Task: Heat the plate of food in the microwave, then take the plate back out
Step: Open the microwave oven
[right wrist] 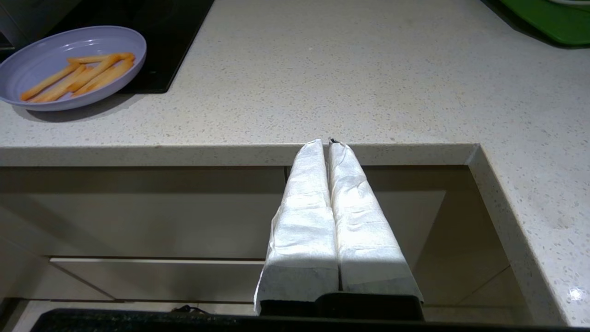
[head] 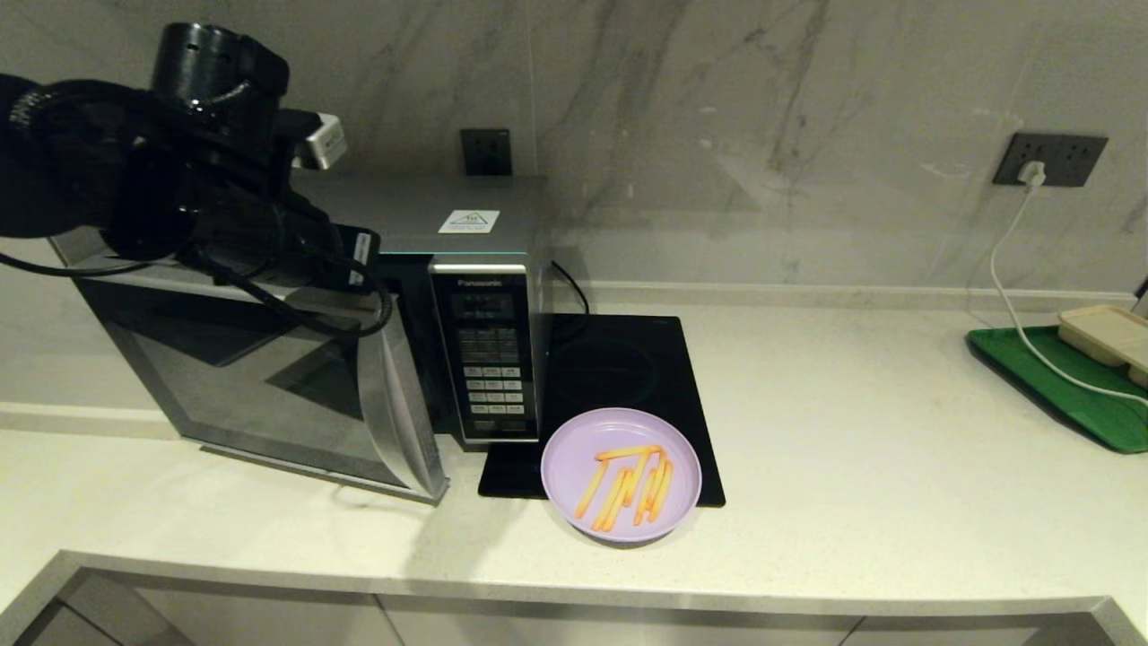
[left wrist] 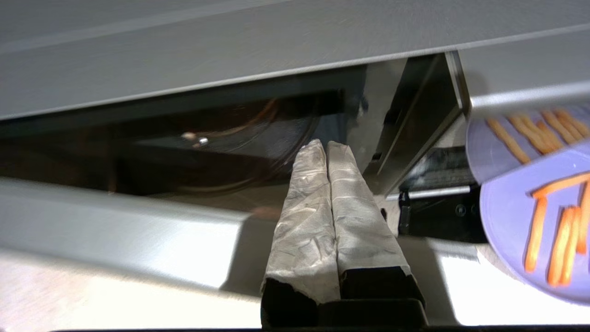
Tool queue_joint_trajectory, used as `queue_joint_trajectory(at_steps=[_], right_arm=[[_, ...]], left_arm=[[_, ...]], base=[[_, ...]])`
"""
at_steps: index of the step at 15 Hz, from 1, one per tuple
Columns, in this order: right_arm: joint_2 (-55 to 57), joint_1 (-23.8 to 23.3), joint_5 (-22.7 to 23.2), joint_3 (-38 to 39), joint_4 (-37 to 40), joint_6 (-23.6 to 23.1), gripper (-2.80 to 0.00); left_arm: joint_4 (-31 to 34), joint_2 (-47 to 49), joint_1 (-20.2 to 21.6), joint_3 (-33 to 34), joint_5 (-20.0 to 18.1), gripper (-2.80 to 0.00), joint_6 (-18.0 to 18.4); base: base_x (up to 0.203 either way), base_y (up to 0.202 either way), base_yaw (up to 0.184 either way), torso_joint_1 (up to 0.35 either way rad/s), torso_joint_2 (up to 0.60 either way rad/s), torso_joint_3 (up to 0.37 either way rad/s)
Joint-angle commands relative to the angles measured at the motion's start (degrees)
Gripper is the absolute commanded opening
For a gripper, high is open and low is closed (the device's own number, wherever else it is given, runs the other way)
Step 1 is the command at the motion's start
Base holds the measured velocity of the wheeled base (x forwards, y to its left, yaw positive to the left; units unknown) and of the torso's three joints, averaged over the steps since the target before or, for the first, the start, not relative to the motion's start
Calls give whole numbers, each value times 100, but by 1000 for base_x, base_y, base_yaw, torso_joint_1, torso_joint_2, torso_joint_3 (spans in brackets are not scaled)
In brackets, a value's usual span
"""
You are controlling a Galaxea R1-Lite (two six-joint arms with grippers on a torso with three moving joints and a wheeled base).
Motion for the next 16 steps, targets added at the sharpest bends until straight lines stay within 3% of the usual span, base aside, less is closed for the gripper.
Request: queue_joint_trajectory(at_steps=[1,4,8,10,13,16], right_arm=[[5,4,-3,0,11,0,-280],[5,4,-3,0,7,6,-280],[5,4,-3,0,7,4,-280],[5,4,-3,0,7,6,-280],[5,-3,-3,0,5,6,-280],[5,4,-3,0,5,6,-280]], left_arm=[[296,-857,41,144,25,-280,80],[885,-1615,259,309,22,-280,200],[915,-1806,259,470,-9,-280,472],[656,-1475,7,481,-3,-280,427],[-269,-849,-359,453,66,-280,447],[-790,-272,-487,441,248,-280,424]], base=[[0,0,0,0,0,0],[0,0,0,0,0,0],[0,0,0,0,0,0],[0,0,0,0,0,0],[0,0,0,0,0,0],[0,0,0,0,0,0]])
